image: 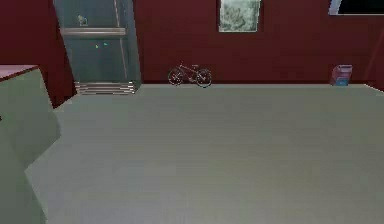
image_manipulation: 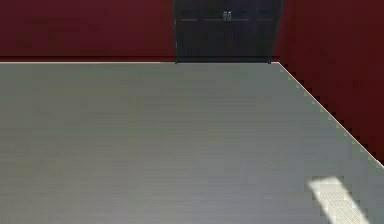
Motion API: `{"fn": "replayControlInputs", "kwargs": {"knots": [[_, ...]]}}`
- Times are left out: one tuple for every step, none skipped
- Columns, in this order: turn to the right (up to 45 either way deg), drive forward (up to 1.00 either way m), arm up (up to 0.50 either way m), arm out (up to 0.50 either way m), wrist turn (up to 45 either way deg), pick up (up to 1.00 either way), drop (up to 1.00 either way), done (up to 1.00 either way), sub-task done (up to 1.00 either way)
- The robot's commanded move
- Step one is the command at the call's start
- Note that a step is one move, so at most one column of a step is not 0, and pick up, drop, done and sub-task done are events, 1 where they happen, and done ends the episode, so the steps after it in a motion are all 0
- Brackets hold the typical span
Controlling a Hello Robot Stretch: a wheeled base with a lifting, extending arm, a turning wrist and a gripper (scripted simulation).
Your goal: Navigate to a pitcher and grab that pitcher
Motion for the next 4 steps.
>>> {"fn": "replayControlInputs", "kwargs": {"knots": [[-45.0, 0.0, 0.0, 0.0, 0.0, 0.0, 0.0, 0.0, 0.0], [0.0, 0.6, 0.0, 0.0, 0.0, 0.0, 0.0, 0.0, 0.0], [-45.0, 0.0, 0.0, 0.0, 0.0, 0.0, 0.0, 0.0, 0.0], [-45.0, 0.0, 0.0, 0.0, 0.0, 0.0, 0.0, 0.0, 0.0]]}}
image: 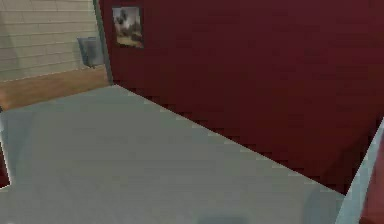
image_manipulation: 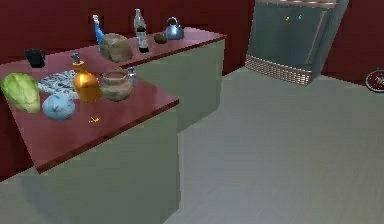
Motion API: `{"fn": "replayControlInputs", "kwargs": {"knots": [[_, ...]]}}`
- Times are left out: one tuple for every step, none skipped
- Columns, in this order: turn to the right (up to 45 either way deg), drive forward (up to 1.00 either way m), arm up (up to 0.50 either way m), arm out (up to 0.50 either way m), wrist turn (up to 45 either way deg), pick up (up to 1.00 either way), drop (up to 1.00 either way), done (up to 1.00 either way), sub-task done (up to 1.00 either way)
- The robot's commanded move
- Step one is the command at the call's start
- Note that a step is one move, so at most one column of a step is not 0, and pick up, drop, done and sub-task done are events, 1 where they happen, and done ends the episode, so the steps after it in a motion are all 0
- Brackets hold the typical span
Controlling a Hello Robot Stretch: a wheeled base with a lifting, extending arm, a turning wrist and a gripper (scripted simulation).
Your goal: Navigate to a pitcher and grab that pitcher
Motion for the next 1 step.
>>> {"fn": "replayControlInputs", "kwargs": {"knots": [[-15.0, 0.0, 0.0, 0.0, 0.0, 0.0, 0.0, 0.0, 0.0]]}}
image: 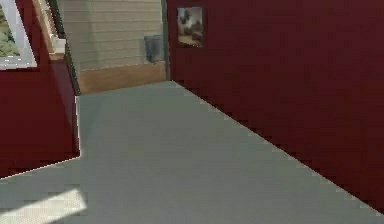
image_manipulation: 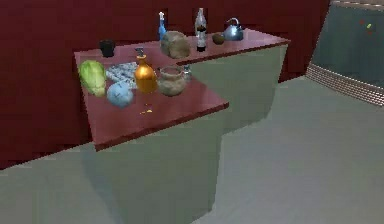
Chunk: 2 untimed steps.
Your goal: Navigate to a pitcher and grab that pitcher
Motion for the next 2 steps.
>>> {"fn": "replayControlInputs", "kwargs": {"knots": [[45.0, 0.0, 0.0, 0.0, 0.0, 0.0, 0.0, 0.0, 0.0], [45.0, 0.0, 0.0, 0.0, 0.0, 0.0, 0.0, 0.0, 0.0]]}}
